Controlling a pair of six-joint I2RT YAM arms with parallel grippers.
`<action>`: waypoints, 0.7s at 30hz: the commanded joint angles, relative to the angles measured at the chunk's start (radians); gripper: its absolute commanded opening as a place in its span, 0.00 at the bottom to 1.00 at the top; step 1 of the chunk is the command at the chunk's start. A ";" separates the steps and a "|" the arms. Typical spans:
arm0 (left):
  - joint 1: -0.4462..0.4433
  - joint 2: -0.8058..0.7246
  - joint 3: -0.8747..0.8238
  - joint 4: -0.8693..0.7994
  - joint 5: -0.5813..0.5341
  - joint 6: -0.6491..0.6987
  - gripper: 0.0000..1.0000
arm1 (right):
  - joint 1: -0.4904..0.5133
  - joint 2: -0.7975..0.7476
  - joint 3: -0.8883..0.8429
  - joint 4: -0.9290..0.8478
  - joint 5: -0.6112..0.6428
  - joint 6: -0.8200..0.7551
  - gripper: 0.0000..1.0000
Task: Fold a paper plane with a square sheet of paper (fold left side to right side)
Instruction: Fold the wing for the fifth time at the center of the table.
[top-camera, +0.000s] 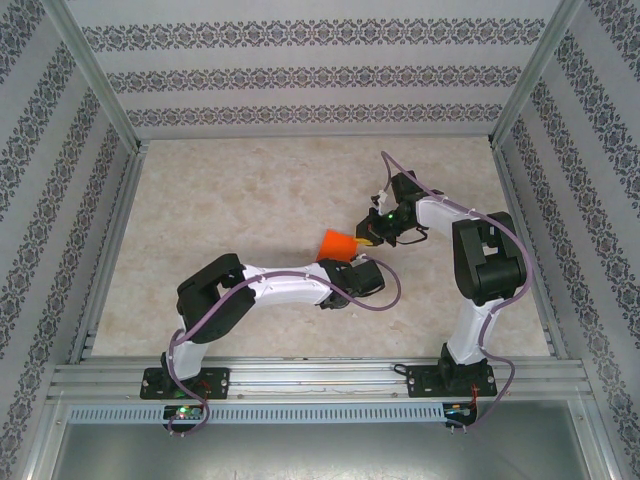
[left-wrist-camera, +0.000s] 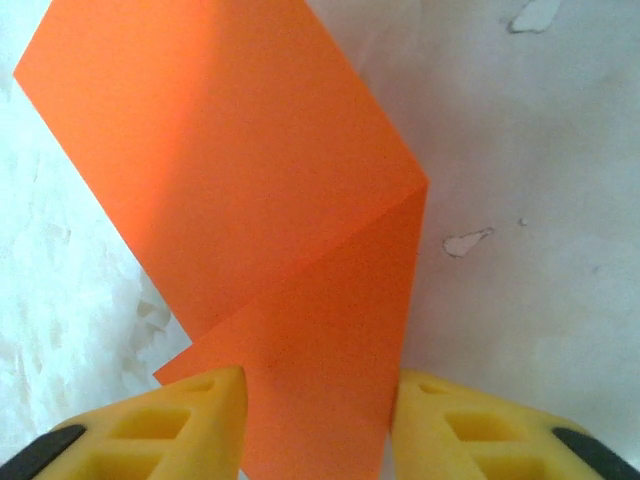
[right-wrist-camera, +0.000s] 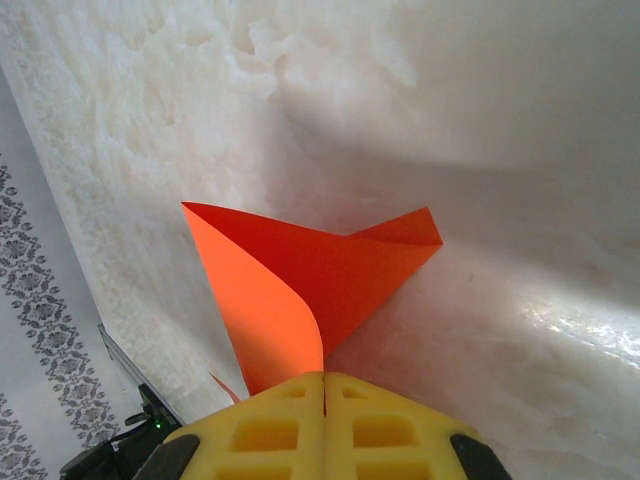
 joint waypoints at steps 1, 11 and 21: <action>-0.013 0.022 -0.006 -0.046 -0.044 -0.015 0.38 | -0.008 0.016 0.022 -0.005 0.007 0.011 0.00; -0.011 0.039 -0.014 -0.049 -0.086 -0.030 0.32 | -0.006 0.017 0.020 -0.009 0.006 0.009 0.00; -0.010 0.029 -0.025 -0.022 -0.043 -0.019 0.16 | -0.007 0.022 0.020 -0.012 0.016 0.006 0.00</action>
